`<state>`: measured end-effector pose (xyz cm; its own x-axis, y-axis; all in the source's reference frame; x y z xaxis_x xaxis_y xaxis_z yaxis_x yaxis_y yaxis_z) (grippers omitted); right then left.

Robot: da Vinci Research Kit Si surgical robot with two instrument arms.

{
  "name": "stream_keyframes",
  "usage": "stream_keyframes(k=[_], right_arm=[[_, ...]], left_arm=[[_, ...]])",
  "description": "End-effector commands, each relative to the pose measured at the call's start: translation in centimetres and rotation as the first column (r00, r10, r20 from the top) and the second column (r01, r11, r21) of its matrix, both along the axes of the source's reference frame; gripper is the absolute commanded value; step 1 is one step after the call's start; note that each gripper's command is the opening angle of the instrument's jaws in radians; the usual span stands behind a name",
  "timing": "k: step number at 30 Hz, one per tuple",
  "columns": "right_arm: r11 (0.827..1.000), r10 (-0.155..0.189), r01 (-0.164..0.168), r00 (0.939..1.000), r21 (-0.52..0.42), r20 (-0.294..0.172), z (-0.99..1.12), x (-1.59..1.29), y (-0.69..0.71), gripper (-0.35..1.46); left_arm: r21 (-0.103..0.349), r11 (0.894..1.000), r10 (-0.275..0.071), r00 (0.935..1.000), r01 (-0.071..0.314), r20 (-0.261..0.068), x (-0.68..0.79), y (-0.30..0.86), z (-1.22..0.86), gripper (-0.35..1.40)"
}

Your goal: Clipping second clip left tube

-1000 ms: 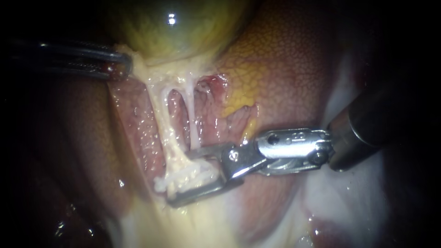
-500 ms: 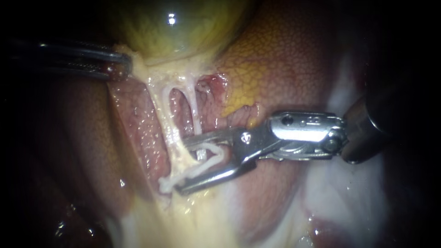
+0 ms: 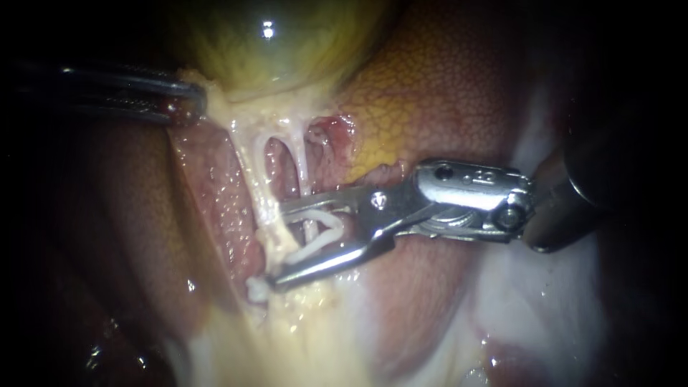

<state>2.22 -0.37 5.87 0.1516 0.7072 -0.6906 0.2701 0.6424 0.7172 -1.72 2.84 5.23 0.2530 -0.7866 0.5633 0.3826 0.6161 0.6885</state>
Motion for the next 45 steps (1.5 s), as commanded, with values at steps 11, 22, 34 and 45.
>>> stream_keyframes(k=[11,22,34,45], right_arm=[[0.993,-0.03,0.042,0.9933,0.108,-0.111,-0.07,0.07,-0.07,0.42],[0.981,-0.056,0.09,0.98,0.175,-0.191,-0.13,0.17,-0.12,0.38],[0.967,-0.059,0.098,0.9838,0.234,-0.169,-0.1,0.16,-0.1,0.02],[0.953,-0.056,0.094,0.9886,0.288,-0.14,-0.09,0.16,-0.09,-0.35]], left_arm=[[0.0,1.0,0.0,1.0,0.0,0.0,0.0,0.0,0.0,-0.35],[0.0,1.0,0.0,1.0,0.0,0.0,0.0,0.0,0.0,-0.35],[0.0,1.0,0.0,1.0,0.0,0.0,0.0,0.0,0.0,-0.35],[0.0,1.0,0.0,1.0,0.0,0.0,0.0,0.0,0.0,-0.35]])
